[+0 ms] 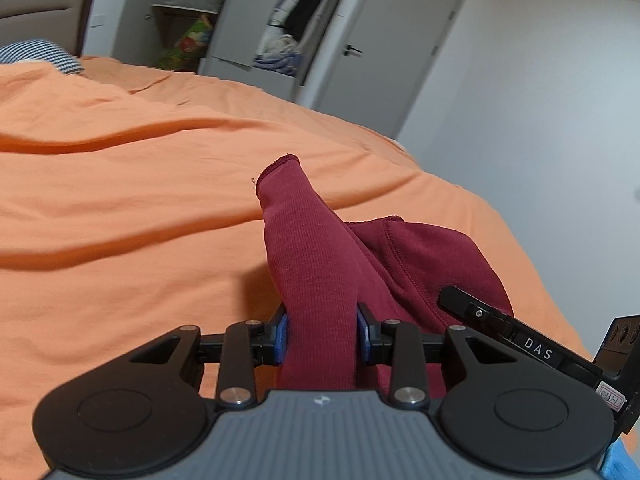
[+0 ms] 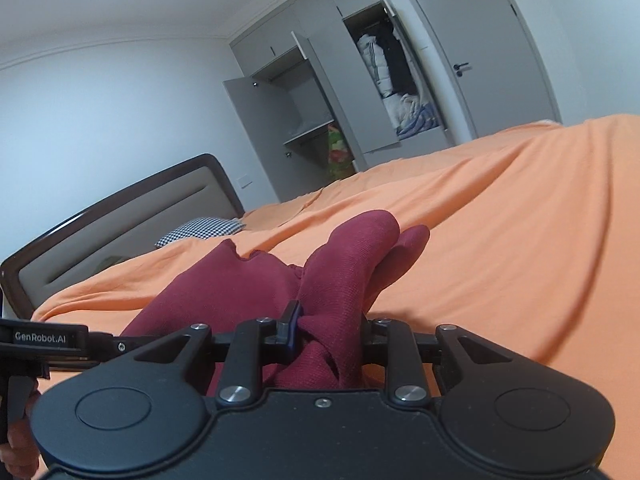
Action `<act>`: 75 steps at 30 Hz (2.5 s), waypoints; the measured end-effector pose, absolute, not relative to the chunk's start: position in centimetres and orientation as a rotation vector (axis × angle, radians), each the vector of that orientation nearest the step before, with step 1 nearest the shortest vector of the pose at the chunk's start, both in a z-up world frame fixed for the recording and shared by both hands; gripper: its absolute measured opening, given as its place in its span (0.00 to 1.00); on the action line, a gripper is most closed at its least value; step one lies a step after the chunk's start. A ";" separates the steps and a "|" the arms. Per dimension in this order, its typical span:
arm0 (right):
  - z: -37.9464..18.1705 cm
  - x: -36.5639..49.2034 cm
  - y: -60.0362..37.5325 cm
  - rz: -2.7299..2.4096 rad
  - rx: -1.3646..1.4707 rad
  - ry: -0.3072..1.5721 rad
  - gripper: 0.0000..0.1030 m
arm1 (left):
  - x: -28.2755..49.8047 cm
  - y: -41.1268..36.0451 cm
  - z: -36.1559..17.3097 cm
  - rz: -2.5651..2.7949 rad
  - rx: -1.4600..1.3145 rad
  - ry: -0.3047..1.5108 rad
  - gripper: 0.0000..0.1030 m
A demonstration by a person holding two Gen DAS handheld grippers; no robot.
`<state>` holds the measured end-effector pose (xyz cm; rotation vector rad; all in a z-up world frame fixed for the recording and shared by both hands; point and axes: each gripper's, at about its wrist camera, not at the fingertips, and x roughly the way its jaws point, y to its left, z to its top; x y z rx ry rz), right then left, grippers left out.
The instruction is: Fold small clothes
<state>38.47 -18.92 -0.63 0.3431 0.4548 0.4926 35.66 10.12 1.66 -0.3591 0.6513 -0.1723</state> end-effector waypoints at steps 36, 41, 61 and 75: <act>-0.3 33.7 -16.2 0.387 0.224 0.476 0.99 | 32.3 11.6 -0.6 0.009 -0.339 0.685 0.99; 0.9 30.9 -16.6 0.377 0.207 0.421 0.99 | 30.0 11.1 0.4 0.018 -0.307 0.631 0.99; 0.5 19.4 -17.4 0.315 0.097 0.336 0.99 | 19.9 8.9 -0.8 0.016 -0.155 0.485 1.00; -2.2 16.3 -17.0 0.275 0.002 0.376 0.99 | 17.4 8.6 -3.8 0.011 -0.046 0.528 1.00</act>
